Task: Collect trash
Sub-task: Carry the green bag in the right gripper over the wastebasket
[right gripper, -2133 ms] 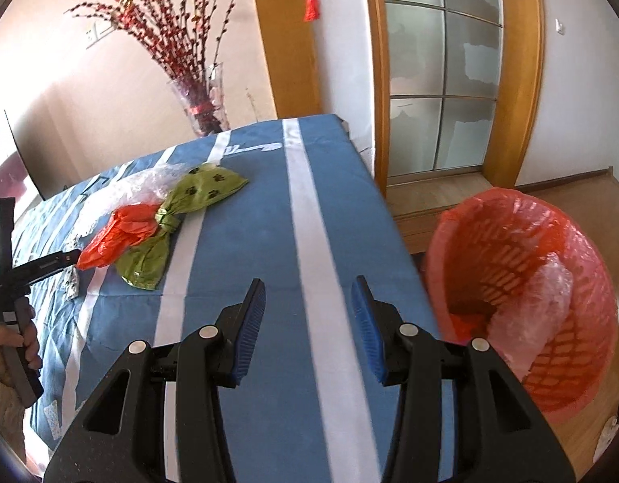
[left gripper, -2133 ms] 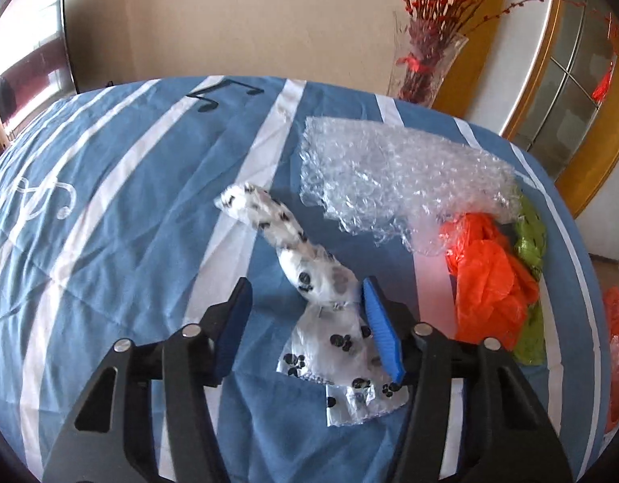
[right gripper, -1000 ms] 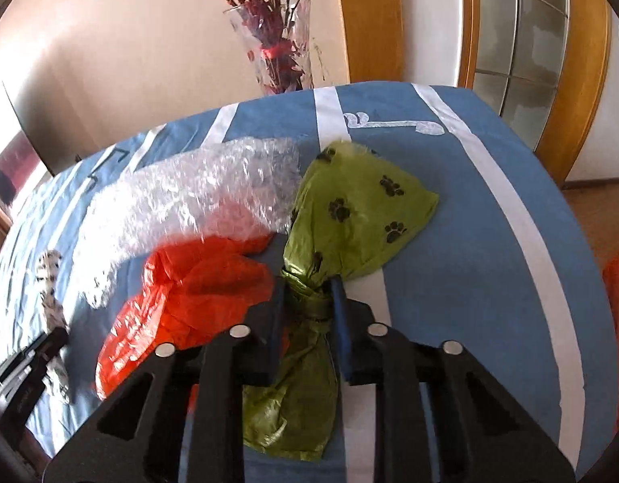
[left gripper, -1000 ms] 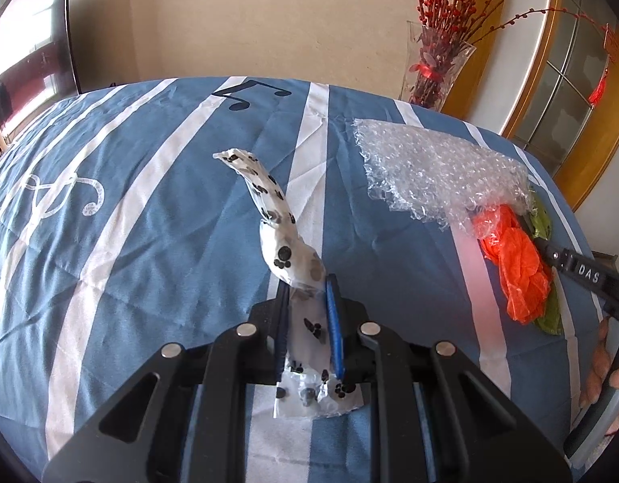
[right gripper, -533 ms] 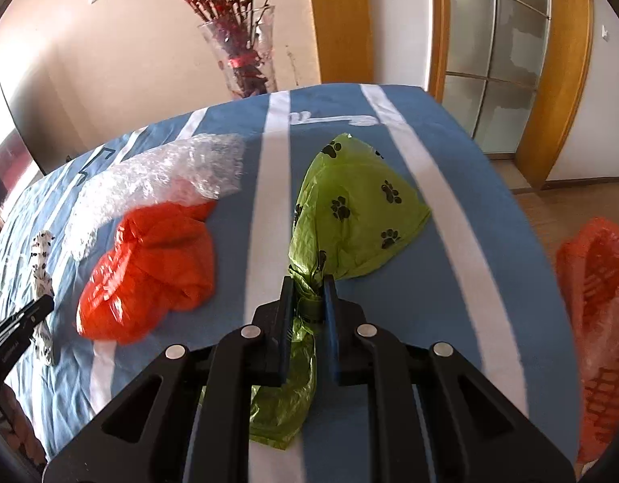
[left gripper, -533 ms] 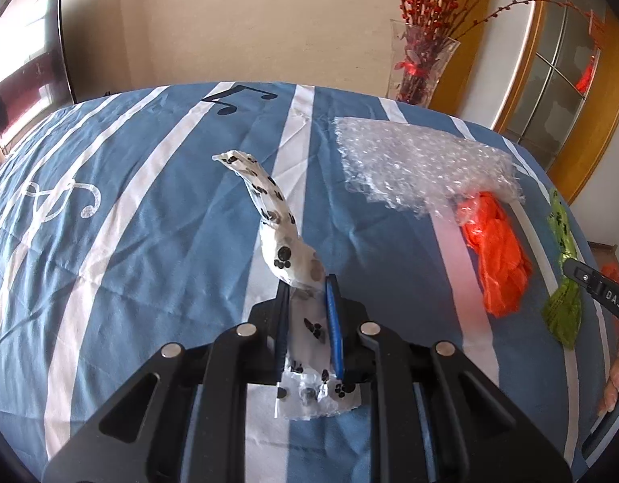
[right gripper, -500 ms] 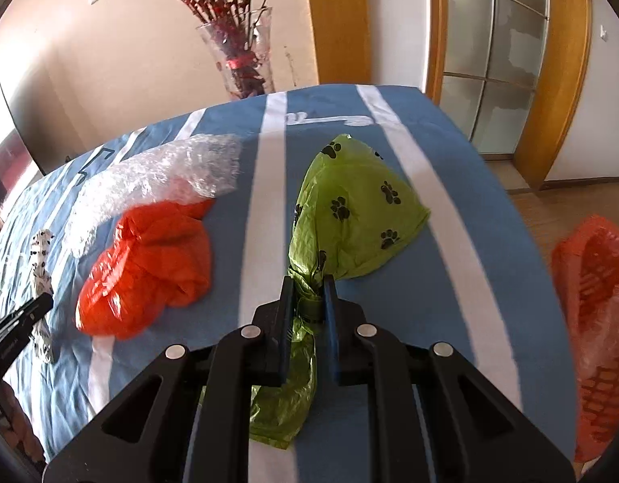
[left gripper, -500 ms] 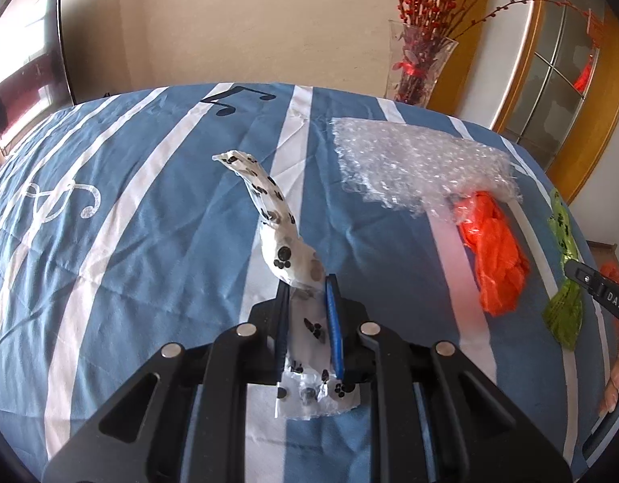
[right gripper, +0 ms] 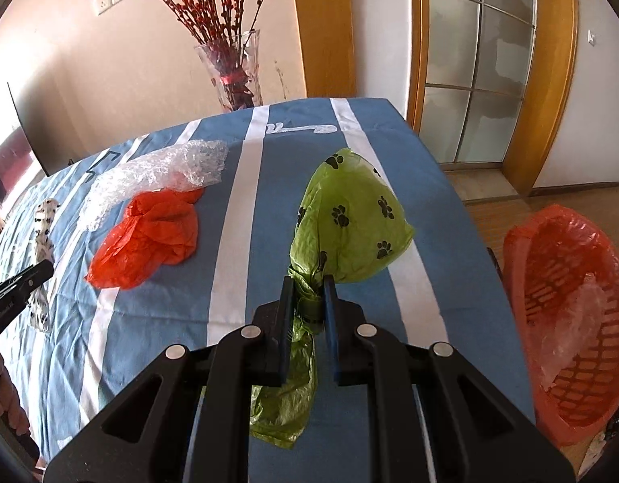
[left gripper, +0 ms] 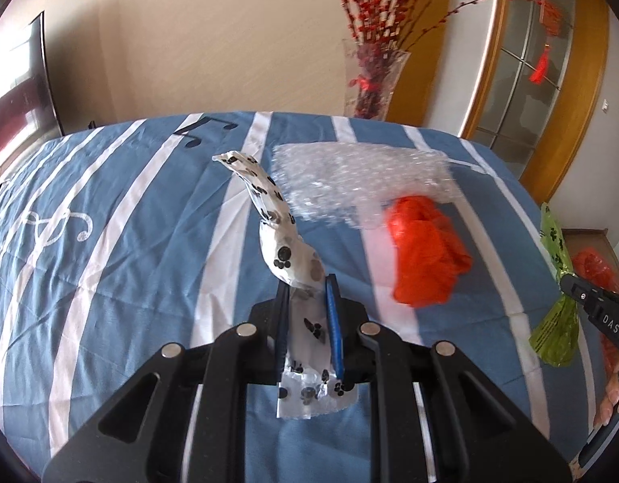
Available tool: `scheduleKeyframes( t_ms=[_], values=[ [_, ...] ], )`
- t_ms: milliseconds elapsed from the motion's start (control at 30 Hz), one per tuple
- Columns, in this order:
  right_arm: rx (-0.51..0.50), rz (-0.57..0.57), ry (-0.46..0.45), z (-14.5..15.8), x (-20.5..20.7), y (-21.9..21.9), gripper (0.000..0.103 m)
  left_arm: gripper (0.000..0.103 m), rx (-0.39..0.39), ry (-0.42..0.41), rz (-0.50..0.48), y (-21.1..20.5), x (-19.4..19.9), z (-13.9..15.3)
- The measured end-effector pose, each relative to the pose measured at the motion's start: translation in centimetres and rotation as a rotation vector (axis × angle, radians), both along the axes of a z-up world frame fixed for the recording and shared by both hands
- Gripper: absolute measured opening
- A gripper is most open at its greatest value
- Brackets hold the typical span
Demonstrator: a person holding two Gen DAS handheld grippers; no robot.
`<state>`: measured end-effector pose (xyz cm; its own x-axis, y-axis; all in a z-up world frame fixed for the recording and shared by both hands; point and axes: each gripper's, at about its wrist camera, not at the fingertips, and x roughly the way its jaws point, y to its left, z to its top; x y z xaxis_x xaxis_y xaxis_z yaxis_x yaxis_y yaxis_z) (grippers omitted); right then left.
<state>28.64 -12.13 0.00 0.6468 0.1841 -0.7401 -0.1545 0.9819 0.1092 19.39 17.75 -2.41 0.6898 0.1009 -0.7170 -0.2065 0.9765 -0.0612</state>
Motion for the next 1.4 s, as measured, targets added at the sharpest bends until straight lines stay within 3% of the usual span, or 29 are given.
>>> scheduleKeyframes(
  t_ms=[500,900,1400],
  values=[
    [0.016,-0.013,-0.038,1.2,-3.5,-3.4,0.015,0.018,0.009,-0.021,-0.109,-6.4,-0.1,1.5],
    [-0.024,-0.066,-0.091,1.9,-5.9,-7.2,0.015,0.018,-0.005,-0.002,-0.221,-12.7,0.7,1.1],
    [-0.02,-0.211,-0.125,1.8,-7.2,-15.0,0.015,0.018,-0.101,-0.003,-0.407,-22.1,1.8,0.6]
  ],
)
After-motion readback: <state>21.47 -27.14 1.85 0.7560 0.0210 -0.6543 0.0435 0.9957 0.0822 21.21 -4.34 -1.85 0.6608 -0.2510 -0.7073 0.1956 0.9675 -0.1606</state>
